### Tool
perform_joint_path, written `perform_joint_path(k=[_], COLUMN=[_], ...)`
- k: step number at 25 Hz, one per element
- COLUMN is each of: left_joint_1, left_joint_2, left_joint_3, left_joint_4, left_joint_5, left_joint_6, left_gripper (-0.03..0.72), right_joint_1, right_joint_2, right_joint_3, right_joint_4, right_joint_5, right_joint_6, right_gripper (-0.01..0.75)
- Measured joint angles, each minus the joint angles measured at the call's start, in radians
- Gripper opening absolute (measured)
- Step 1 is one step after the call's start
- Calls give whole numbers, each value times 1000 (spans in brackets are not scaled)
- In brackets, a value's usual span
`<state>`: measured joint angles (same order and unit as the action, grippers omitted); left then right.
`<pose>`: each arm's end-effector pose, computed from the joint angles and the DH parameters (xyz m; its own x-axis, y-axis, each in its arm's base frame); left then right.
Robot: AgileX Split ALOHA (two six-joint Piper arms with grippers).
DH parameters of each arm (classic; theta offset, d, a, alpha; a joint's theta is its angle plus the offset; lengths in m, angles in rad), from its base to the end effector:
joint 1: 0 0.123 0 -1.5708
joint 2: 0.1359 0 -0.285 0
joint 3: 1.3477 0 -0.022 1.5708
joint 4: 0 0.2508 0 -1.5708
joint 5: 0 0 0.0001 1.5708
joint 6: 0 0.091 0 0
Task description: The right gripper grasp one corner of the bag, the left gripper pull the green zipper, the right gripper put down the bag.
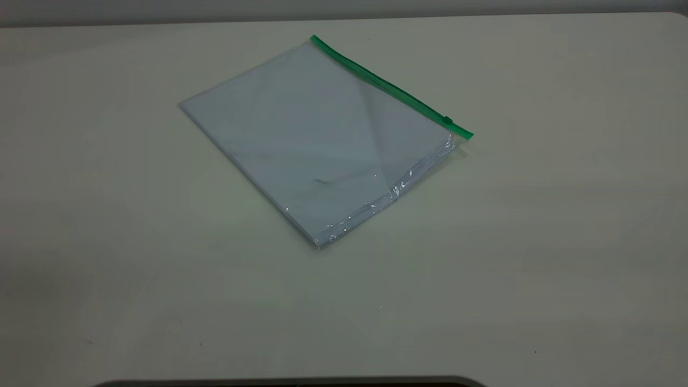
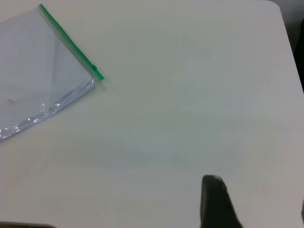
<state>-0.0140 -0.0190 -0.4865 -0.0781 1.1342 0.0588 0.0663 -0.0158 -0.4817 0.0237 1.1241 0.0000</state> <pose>-0.0096 -0.0063 0.2678 -0.5123 0.0328 -0.8582 0.0878 0.9960 -0.0143 -0.0080 0.0014 0.2671 -0.5132 -0.0238 -0.8579 -0.0793 0.9967 0.0198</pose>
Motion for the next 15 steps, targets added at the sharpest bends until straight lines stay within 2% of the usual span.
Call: perform_joint_path(k=[12, 15], left_joint_1=[0, 0], left_joint_2=[7, 92], left_joint_3=[-3, -31], left_joint_4=[0, 0], left_joint_5=[-6, -83], left_joint_6=[-4, -18], left_gripper=[552, 552], right_joint_1=[0, 0], right_joint_2=[4, 85], right_joint_3=[0, -9], right_joint_4=[-7, 22], right_joint_5=[-3, -38], right_joint_6=[31, 0], right_gripper=[449, 436])
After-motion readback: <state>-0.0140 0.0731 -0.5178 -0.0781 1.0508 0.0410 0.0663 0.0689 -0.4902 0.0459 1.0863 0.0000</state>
